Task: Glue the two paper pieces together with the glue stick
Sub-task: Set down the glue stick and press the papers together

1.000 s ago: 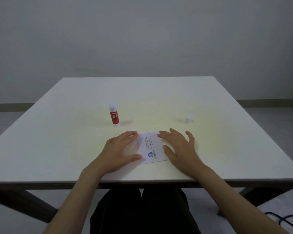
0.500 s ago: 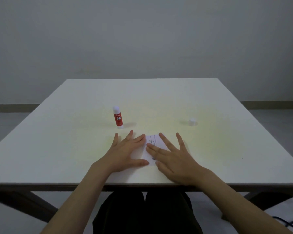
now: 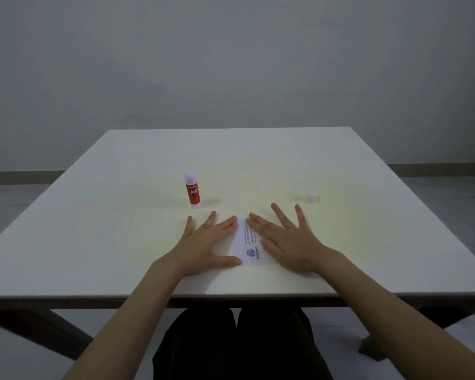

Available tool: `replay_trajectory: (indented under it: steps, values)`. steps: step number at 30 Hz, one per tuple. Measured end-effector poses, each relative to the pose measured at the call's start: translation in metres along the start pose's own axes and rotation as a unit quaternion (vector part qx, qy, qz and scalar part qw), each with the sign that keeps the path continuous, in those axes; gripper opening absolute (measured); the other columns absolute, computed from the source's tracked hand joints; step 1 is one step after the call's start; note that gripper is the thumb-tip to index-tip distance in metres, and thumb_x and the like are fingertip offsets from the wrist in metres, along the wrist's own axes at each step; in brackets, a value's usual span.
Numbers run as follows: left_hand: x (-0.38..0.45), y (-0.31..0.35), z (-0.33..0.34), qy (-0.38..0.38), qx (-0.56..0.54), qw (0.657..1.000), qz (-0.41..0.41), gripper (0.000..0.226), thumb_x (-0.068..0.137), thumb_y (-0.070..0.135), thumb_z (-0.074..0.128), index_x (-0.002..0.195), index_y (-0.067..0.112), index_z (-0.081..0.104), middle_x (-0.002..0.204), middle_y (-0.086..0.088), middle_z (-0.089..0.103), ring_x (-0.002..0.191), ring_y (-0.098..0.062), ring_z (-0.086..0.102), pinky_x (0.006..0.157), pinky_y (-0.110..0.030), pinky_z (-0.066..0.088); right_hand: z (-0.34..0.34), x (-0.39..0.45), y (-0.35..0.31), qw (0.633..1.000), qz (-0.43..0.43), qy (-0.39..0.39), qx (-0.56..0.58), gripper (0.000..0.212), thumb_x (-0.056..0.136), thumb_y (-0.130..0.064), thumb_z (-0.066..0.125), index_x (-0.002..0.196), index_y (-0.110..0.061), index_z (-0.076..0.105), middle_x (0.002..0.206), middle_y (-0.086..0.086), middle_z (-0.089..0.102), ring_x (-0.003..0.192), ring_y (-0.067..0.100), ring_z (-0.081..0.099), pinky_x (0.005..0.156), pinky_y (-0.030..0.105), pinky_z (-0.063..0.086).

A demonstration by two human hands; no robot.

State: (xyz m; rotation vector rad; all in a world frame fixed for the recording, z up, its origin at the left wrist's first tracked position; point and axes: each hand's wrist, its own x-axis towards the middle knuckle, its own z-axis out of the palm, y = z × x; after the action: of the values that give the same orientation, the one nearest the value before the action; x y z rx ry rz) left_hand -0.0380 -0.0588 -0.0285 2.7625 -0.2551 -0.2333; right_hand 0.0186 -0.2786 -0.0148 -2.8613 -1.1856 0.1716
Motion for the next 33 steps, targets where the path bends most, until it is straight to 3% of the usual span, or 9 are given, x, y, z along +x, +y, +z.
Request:
replay_trajectory:
  steps: [3, 6, 11, 14, 17, 22, 27, 31, 33]
  values:
    - [0.001, -0.001, 0.001, 0.007, -0.014, 1.000, 0.005, 0.087, 0.078, 0.065, 0.051, 0.149, 0.034, 0.010, 0.155, 0.026, 0.003, 0.146, -0.012, -0.012, 0.115, -0.054, -0.015, 0.007, -0.004, -0.016, 0.998, -0.056, 0.017, -0.015, 0.057, 0.096, -0.044, 0.014, 0.148, -0.031, -0.005, 0.158, -0.017, -0.005, 0.144, 0.021, -0.022, 0.108, 0.054, -0.028]
    - [0.001, -0.003, 0.003, 0.016, -0.029, 0.999, 0.012, 0.087, 0.077, 0.066, 0.051, 0.148, 0.035, 0.012, 0.155, 0.027, 0.005, 0.146, -0.012, -0.011, 0.114, -0.054, -0.015, 0.022, -0.016, -0.024, 0.992, -0.125, 0.014, -0.004, 0.057, 0.094, -0.046, 0.013, 0.146, -0.038, -0.008, 0.154, -0.023, -0.010, 0.142, 0.019, -0.024, 0.105, 0.050, -0.032]
    - [0.001, -0.003, 0.003, 0.006, -0.012, 1.000, 0.003, 0.089, 0.077, 0.066, 0.051, 0.149, 0.034, 0.009, 0.155, 0.027, 0.002, 0.146, -0.012, -0.012, 0.114, -0.055, -0.015, 0.002, 0.003, -0.003, 1.000, 0.021, 0.009, 0.003, 0.054, 0.099, -0.038, 0.016, 0.148, -0.033, -0.006, 0.158, -0.019, -0.007, 0.145, 0.022, -0.019, 0.113, 0.056, -0.018]
    - [0.002, -0.004, 0.002, 0.013, -0.025, 1.000, 0.011, 0.087, 0.077, 0.066, 0.051, 0.148, 0.036, 0.012, 0.148, 0.033, 0.000, 0.146, -0.011, -0.012, 0.114, -0.054, -0.016, 0.015, -0.009, -0.026, 0.998, -0.051, 0.014, 0.016, 0.061, 0.094, -0.047, 0.015, 0.148, -0.029, -0.008, 0.158, -0.016, -0.011, 0.143, 0.019, -0.025, 0.111, 0.054, -0.024]
    - [0.001, -0.006, 0.002, 0.013, -0.030, 0.999, 0.017, 0.088, 0.076, 0.067, 0.051, 0.148, 0.036, 0.012, 0.145, 0.035, -0.001, 0.146, -0.010, -0.012, 0.113, -0.053, -0.017, 0.027, -0.021, -0.028, 0.994, -0.111, 0.015, 0.002, 0.059, 0.093, -0.049, 0.012, 0.147, -0.036, -0.008, 0.155, -0.022, -0.012, 0.141, 0.016, -0.028, 0.108, 0.052, -0.028]
    - [0.002, -0.005, 0.000, 0.002, -0.010, 1.000, 0.009, 0.090, 0.075, 0.069, 0.051, 0.148, 0.036, 0.010, 0.149, 0.032, -0.001, 0.146, -0.011, -0.014, 0.114, -0.053, -0.018, 0.000, 0.004, 0.000, 1.000, 0.010, 0.005, -0.008, 0.055, 0.098, -0.041, 0.016, 0.148, -0.035, -0.006, 0.158, -0.019, -0.006, 0.144, 0.021, -0.023, 0.112, 0.055, -0.022]
    - [0.002, -0.008, 0.004, 0.018, -0.026, 0.999, 0.020, 0.089, 0.075, 0.070, 0.051, 0.147, 0.037, 0.012, 0.145, 0.037, -0.002, 0.145, -0.010, -0.014, 0.113, -0.053, -0.018, 0.022, -0.014, -0.021, 0.992, -0.130, 0.003, -0.004, 0.058, 0.093, -0.049, 0.012, 0.145, -0.039, -0.011, 0.151, -0.025, -0.015, 0.139, 0.015, -0.032, 0.103, 0.045, -0.036]
    - [0.001, -0.007, 0.004, 0.011, -0.016, 1.000, 0.015, 0.088, 0.077, 0.068, 0.050, 0.148, 0.037, 0.009, 0.144, 0.036, -0.004, 0.145, -0.010, -0.015, 0.113, -0.053, -0.018, 0.004, -0.001, 0.001, 1.000, -0.019, -0.004, 0.001, 0.054, 0.099, -0.038, 0.016, 0.147, -0.036, -0.009, 0.154, -0.024, -0.012, 0.143, 0.020, -0.024, 0.113, 0.053, -0.021]
    - [0.001, -0.007, 0.004, 0.009, -0.015, 1.000, 0.013, 0.088, 0.077, 0.067, 0.050, 0.148, 0.037, 0.008, 0.144, 0.036, -0.005, 0.145, -0.010, -0.016, 0.113, -0.053, -0.019, -0.001, -0.001, -0.002, 1.000, -0.003, -0.006, -0.006, 0.056, 0.098, -0.039, 0.016, 0.148, -0.032, -0.008, 0.158, -0.018, -0.010, 0.143, 0.021, -0.025, 0.113, 0.053, -0.021]
